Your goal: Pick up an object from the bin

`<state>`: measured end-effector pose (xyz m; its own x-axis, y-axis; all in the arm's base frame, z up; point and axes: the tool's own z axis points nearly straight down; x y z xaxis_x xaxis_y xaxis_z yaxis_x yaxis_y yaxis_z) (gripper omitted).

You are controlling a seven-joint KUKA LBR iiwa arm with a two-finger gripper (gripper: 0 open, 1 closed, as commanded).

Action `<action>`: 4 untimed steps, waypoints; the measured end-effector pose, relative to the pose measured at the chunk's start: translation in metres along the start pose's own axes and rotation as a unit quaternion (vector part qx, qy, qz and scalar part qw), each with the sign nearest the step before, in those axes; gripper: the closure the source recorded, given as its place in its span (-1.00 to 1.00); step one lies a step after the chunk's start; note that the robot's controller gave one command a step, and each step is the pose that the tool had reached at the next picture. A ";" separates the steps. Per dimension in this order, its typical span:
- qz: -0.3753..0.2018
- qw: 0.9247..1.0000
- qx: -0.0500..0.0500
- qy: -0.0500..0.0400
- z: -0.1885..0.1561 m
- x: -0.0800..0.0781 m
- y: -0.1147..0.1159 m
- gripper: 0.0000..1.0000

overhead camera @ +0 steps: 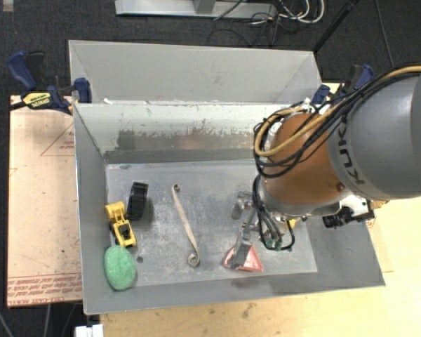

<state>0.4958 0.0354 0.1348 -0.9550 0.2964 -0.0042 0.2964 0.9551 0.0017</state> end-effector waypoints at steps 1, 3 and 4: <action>-0.034 0.999 0.000 0.001 0.047 0.003 -0.005 -1.00; -0.016 1.000 0.000 0.002 0.058 -0.018 -0.050 1.00; -0.016 1.000 0.000 0.001 0.058 -0.018 -0.050 1.00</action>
Offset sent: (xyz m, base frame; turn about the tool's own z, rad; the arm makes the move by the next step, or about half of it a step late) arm -0.0135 -0.0385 -0.0581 -0.2560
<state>0.4986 -0.0183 0.0772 -0.9641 0.2656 -0.0013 0.2656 0.9641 0.0016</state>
